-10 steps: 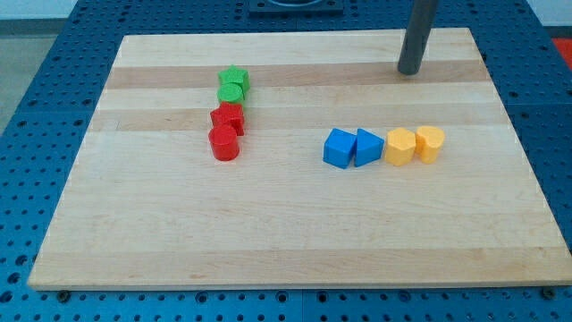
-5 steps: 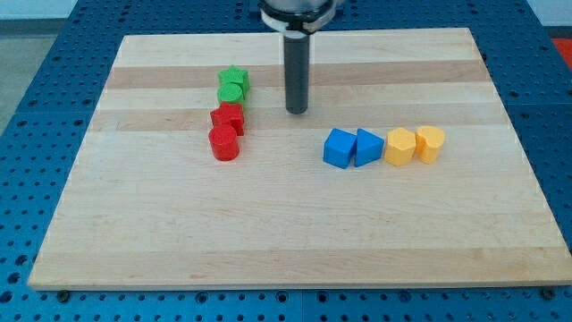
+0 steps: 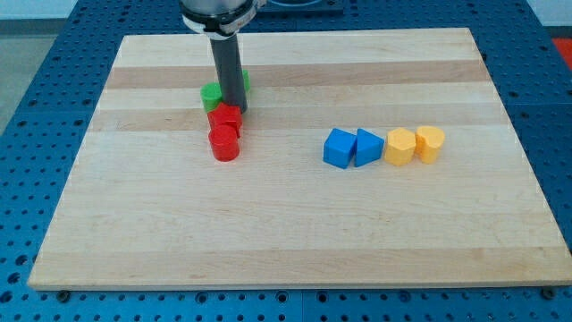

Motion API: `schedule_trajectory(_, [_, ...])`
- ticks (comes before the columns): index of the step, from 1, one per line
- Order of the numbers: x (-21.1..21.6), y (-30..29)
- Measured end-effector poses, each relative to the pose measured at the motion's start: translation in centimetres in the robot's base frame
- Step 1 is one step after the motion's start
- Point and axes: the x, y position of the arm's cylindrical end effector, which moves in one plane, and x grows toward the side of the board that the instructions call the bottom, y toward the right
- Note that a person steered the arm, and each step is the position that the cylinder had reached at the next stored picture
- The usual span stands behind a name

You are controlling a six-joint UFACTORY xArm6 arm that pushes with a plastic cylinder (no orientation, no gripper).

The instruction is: Separate the green blocks and red blocks

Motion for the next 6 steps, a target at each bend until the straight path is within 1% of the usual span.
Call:
schedule_trajectory(2, [0.0, -2.5])
schedule_trajectory(3, [0.7, -2.6])
schedule_trajectory(5, [4.5, -2.2])
schedule_trajectory(6, [5.7, -1.0])
